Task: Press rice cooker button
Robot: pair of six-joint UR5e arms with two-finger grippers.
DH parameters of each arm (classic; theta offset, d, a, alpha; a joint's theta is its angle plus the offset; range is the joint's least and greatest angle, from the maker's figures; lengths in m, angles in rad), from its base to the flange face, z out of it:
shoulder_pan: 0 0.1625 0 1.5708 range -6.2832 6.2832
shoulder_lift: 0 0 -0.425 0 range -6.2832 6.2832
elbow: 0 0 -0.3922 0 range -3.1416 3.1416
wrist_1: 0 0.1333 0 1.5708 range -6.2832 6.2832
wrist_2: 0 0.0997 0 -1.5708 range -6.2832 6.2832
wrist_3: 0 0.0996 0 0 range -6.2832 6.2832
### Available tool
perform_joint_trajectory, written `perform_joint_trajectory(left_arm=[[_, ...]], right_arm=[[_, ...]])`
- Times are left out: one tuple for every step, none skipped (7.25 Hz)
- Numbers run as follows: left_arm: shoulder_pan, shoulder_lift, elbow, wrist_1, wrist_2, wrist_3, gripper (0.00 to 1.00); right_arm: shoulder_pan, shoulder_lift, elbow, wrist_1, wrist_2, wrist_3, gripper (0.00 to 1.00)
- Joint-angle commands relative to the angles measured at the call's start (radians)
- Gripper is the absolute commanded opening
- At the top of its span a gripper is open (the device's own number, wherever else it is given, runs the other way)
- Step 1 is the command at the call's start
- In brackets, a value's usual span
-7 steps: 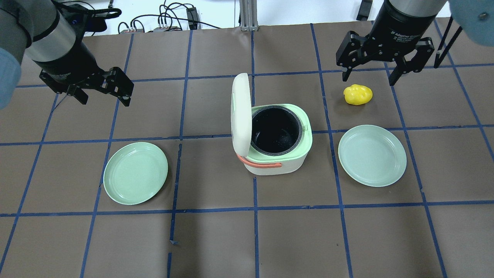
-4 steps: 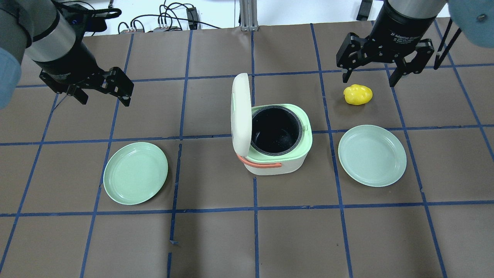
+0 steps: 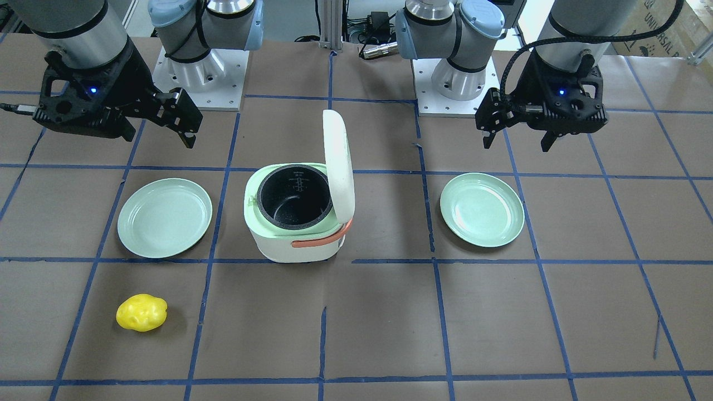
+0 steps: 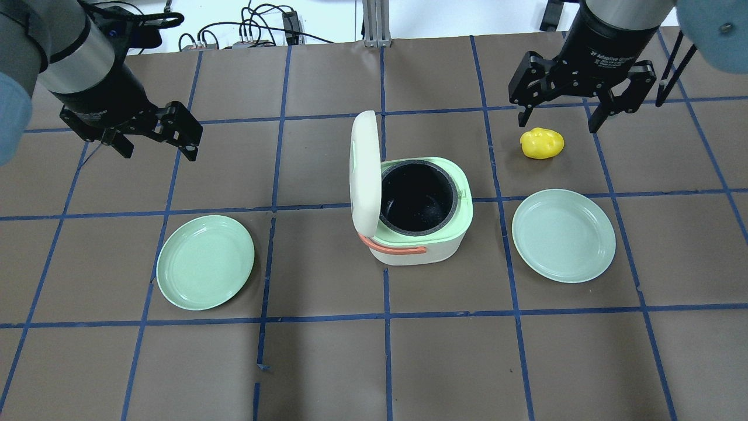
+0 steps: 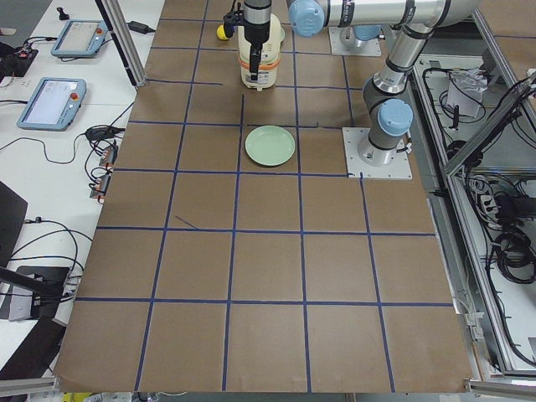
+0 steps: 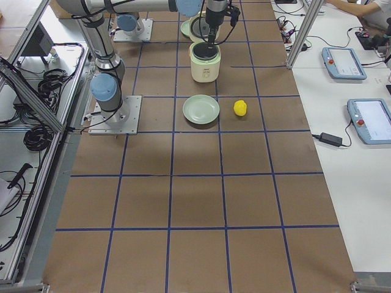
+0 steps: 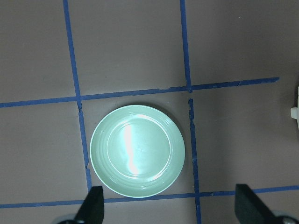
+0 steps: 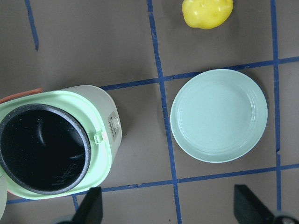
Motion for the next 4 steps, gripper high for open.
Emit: perform_joint_trajectory(left_arm=[[0.002, 0.0, 0.0, 0.0, 0.0, 0.0, 1.0], [0.002, 0.0, 0.0, 0.0, 0.0, 0.0, 1.0], [0.0, 0.0, 0.0, 0.0, 0.0, 0.0, 1.0], [0.0, 0.0, 0.0, 0.0, 0.0, 0.0, 1.0]], right_arm=[[-0.001, -0.001, 0.002, 0.0, -0.012, 0.0, 1.0], [-0.001, -0.001, 0.002, 0.002, -0.013, -0.001, 1.0], [-0.001, -0.003, -0.001, 0.002, -0.016, 0.0, 1.0], [-0.001, -0.004, -0.004, 0.003, -0.047, 0.002, 1.0]])
